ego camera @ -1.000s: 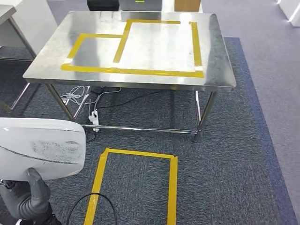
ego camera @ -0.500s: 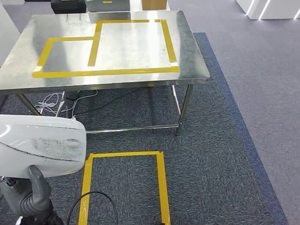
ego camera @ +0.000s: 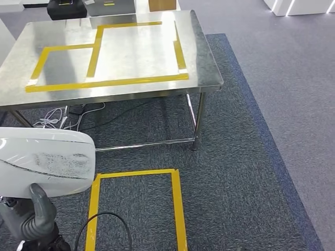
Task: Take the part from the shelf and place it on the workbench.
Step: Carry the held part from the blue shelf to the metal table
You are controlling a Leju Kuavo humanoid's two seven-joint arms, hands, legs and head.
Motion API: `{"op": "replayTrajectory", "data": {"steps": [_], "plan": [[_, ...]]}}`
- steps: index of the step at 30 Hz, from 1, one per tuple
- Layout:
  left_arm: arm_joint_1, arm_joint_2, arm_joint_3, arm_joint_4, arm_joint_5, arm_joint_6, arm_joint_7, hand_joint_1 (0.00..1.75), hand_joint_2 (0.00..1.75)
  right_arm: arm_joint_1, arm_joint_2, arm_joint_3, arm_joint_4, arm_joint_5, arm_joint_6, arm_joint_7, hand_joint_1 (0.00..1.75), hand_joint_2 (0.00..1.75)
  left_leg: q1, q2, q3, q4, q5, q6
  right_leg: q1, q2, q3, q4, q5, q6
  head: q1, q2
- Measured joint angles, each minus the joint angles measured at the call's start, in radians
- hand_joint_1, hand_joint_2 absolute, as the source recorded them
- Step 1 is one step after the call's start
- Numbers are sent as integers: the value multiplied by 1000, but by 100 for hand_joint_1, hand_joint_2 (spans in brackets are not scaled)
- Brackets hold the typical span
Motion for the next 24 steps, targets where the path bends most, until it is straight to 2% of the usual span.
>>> {"op": "replayTrajectory", "data": {"steps": [1,2,3,4,7,8,9,10,12,13,14,15,16,18,19,22,23,24], "plan": [[0,0,0,0,0,0,0,175,175,0,0,0,0,0,0,0,0,0,-1,-2,31,-71,41,6,1,3,2,0,-1,1,0,0],[-1,0,0,0,0,0,0,175,175,-1,1,0,0,0,0,0,0,0,-4,-5,59,-138,69,12,3,6,3,2,-3,3,0,0],[-2,0,0,0,0,0,0,175,175,-1,1,0,0,0,0,0,0,0,-6,-8,80,-188,86,16,4,7,1,3,-4,7,0,0],[-2,0,1,0,1,0,0,175,175,-1,1,0,0,0,0,0,0,0,-9,-11,89,-215,90,19,4,8,-2,5,-4,12,1,0],[-3,-2,4,0,2,-1,0,175,175,-1,2,0,0,2,-1,0,0,0,-10,-11,89,-229,88,28,2,7,-9,6,-6,29,2,0],[-3,-3,4,0,3,-2,0,175,175,0,1,0,0,3,-1,0,0,0,-8,-10,91,-232,91,33,1,6,-16,20,-17,34,2,0],[-4,-4,5,0,3,-2,0,175,175,-1,1,0,0,5,-1,0,0,0,-6,-8,92,-236,94,38,1,4,-32,54,-39,38,4,0],[-5,-6,5,0,3,-3,0,175,175,-1,1,0,0,7,0,0,0,0,-4,-6,92,-238,95,42,0,2,-61,110,-69,41,5,0],[-5,-7,6,1,3,-4,0,175,175,0,1,0,0,16,5,-1,0,0,-5,-4,91,-238,95,44,-1,0,-127,247,-125,46,6,0],[-5,-8,7,1,3,-4,0,175,175,1,1,1,0,21,9,-2,0,0,-6,-3,91,-237,95,44,-2,0,-149,288,-133,47,6,0],[-5,-8,7,1,2,-4,0,175,175,2,0,2,0,28,15,-5,0,0,-6,-3,91,-237,95,44,-2,0,-150,288,-119,48,6,0],[-5,-8,7,1,2,-4,0,175,175,3,0,3,0,35,24,-9,0,0,-6,-3,92,-237,94,44,-2,-1,-132,245,-88,47,6,0],[-5,-8,7,2,2,-4,0,175,175,2,-1,6,0,43,35,-14,0,0,-6,-3,93,-236,94,42,-2,-4,-98,175,-50,45,6,0],[-6,-9,7,2,2,-6,0,175,175,0,-3,13,0,57,61,-25,0,0,-10,-3,93,-231,91,35,0,-9,-34,47,-6,39,6,0],[-7,-9,7,2,2,-7,0,175,175,-1,-4,18,0,63,71,-28,0,0,-12,-3,91,-230,90,30,2,-11,-18,16,-1,34,5,0],[-10,-10,7,2,1,-9,0,175,175,1,-6,27,0,71,84,-32,0,0,-11,-3,90,-229,91,14,4,-9,-13,7,1,16,5,0],[-11,-10,7,2,1,-9,0,175,175,2,-6,28,0,72,84,-33,0,0,-9,-4,87,-219,82,9,3,-9,-12,5,3,9,4,0],[-11,-10,8,2,1,-9,0,175,175,2,-6,29,0,72,85,-33,0,0,-8,-4,75,-188,61,4,1,-9,-11,3,5,3,3,0]]}}
